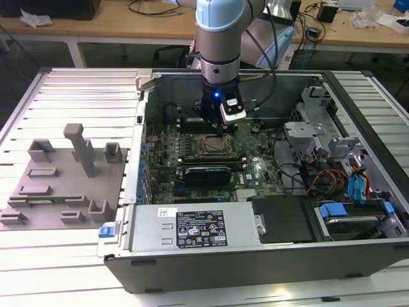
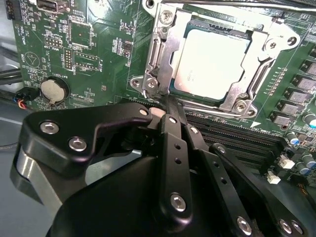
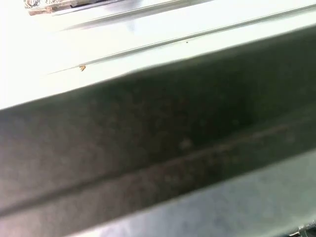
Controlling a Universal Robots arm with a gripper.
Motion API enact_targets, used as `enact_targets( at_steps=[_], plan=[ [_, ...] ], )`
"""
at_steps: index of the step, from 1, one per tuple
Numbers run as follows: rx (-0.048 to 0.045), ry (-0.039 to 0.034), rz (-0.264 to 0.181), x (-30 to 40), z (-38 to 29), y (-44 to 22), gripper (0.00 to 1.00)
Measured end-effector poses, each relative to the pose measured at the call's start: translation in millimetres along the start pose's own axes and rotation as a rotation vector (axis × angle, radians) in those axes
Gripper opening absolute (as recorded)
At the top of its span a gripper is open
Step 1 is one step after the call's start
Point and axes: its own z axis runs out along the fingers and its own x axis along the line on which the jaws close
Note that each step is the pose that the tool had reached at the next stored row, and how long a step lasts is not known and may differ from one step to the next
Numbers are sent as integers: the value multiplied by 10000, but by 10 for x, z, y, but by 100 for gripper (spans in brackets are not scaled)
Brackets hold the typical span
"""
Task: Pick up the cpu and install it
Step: 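Install the first cpu locking lever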
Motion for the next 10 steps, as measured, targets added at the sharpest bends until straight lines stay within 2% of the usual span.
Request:
enact_targets(
  at_steps=[5,9,10],
  plan=[
    [8,-2,-3,-6,-52,5,11],
    [85,-25,-9,-13,-142,13,11],
    [128,-38,-15,-17,-180,17,11]
  ],
)
